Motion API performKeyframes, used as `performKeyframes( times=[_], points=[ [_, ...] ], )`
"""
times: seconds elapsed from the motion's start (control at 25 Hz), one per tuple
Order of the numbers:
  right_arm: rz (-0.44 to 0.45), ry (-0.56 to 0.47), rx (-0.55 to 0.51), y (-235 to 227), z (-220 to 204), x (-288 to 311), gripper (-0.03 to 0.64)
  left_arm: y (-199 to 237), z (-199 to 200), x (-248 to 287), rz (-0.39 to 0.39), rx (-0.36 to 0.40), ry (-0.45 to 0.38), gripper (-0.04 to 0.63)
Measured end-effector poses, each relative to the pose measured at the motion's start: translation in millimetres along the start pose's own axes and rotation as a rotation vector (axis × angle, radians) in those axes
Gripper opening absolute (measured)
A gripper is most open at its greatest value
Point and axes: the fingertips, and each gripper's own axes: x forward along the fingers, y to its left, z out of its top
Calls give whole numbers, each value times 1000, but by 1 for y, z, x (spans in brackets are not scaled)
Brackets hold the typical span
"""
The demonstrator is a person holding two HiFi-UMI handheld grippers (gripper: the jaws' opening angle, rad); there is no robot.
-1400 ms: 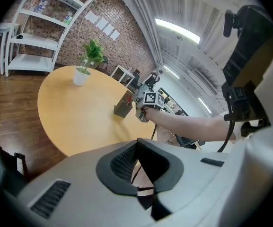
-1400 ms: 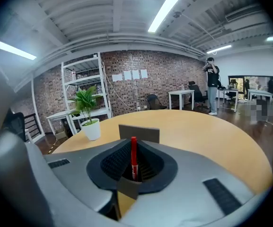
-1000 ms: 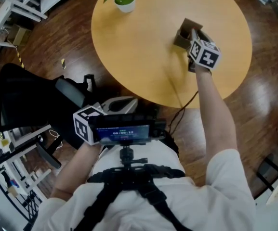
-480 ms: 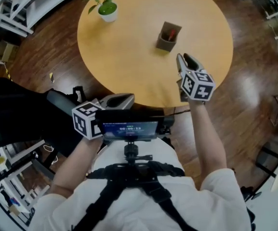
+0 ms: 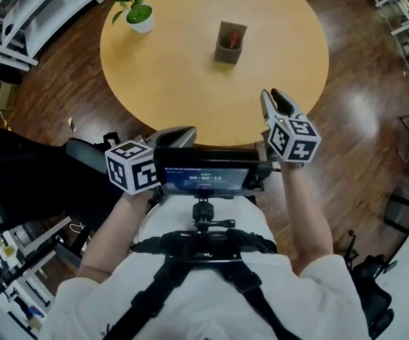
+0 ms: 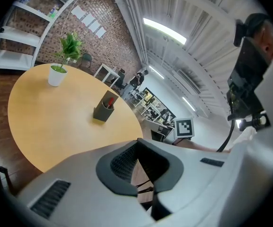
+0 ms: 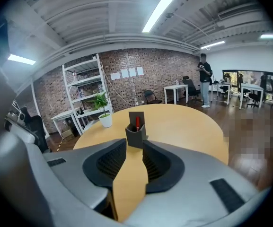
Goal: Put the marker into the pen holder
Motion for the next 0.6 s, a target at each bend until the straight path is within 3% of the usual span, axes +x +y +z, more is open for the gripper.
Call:
performKeyframes(
  times=[0.6],
  points=[
    [-52,-32,36,13,-3,-39,100,-8,-2,4,-44,34,21,-6]
  ],
)
